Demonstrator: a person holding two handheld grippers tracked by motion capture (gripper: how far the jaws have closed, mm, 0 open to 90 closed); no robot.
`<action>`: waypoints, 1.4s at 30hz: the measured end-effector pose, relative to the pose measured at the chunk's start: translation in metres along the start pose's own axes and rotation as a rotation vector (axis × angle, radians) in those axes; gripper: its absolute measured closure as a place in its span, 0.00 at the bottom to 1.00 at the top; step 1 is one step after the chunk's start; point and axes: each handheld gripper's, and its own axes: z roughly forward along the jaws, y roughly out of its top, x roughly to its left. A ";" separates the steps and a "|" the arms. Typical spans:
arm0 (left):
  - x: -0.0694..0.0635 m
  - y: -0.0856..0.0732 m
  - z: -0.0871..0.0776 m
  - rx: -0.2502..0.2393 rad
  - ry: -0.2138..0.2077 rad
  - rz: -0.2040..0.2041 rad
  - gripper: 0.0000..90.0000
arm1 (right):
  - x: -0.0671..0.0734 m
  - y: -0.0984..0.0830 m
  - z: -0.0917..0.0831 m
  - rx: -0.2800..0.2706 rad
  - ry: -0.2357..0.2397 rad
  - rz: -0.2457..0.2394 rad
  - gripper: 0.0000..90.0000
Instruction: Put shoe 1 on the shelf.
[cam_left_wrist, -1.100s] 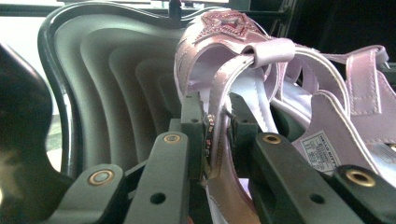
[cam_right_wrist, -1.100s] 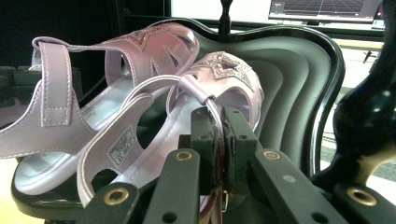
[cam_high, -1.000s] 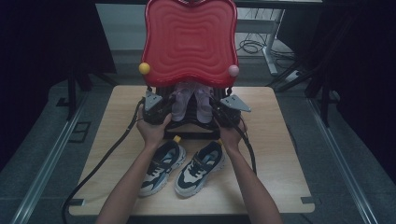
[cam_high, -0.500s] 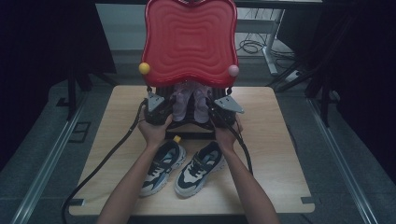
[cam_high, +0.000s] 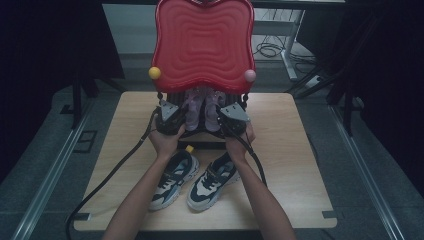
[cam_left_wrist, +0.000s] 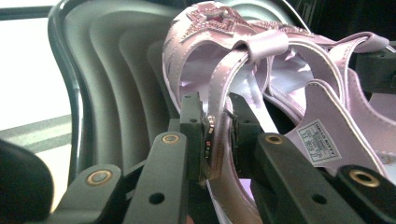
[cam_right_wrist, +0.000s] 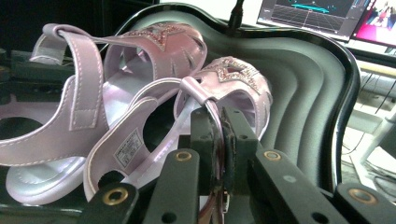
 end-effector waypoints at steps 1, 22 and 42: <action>0.000 0.000 0.000 0.000 -0.003 0.001 0.88 | 0.001 0.000 0.000 0.006 0.005 -0.004 0.91; -0.007 0.003 -0.014 0.038 -0.142 0.000 0.49 | -0.007 0.002 -0.016 0.039 0.099 -0.004 0.58; 0.004 0.004 -0.055 0.063 -0.207 0.010 0.68 | -0.014 0.003 -0.050 0.038 0.245 0.038 0.80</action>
